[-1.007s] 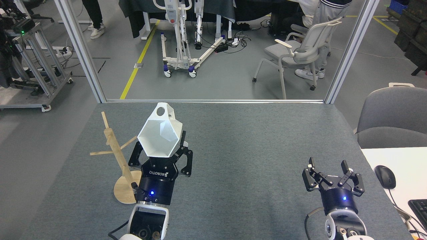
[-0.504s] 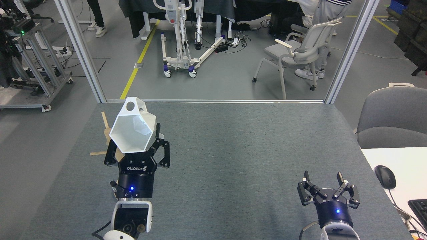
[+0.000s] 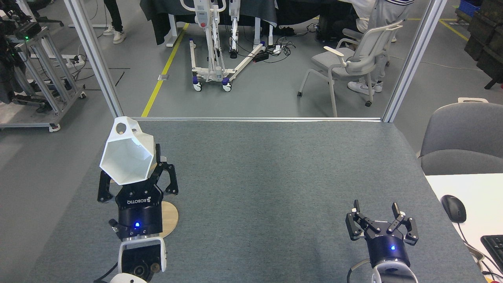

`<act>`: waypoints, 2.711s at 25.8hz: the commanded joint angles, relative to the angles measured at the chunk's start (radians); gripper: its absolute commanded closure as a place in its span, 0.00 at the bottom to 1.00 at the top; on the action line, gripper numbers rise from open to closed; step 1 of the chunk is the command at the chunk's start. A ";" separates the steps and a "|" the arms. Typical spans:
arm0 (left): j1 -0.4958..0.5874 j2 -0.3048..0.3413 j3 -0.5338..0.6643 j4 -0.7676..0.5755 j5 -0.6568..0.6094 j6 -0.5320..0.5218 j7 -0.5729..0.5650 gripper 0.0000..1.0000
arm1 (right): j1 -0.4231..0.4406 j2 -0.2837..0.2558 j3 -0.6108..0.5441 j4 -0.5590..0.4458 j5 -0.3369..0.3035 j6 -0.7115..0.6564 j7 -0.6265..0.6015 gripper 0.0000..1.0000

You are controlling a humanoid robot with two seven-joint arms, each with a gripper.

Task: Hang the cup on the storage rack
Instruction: 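Carry the white cup with the left gripper toward the wooden stand, then lower the cup onto a peg of the wooden stand with the left gripper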

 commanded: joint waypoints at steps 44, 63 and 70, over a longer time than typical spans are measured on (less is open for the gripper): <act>0.152 0.164 0.066 0.124 0.053 0.212 -0.101 0.97 | 0.010 0.003 0.012 0.003 0.006 -0.013 -0.004 0.00; 0.143 0.191 0.055 0.213 0.021 0.134 -0.132 0.97 | -0.007 0.082 0.012 0.003 0.080 -0.003 -0.002 0.00; 0.128 0.181 0.031 0.262 -0.027 0.095 -0.146 0.97 | -0.019 0.090 0.012 0.003 0.104 0.000 0.002 0.00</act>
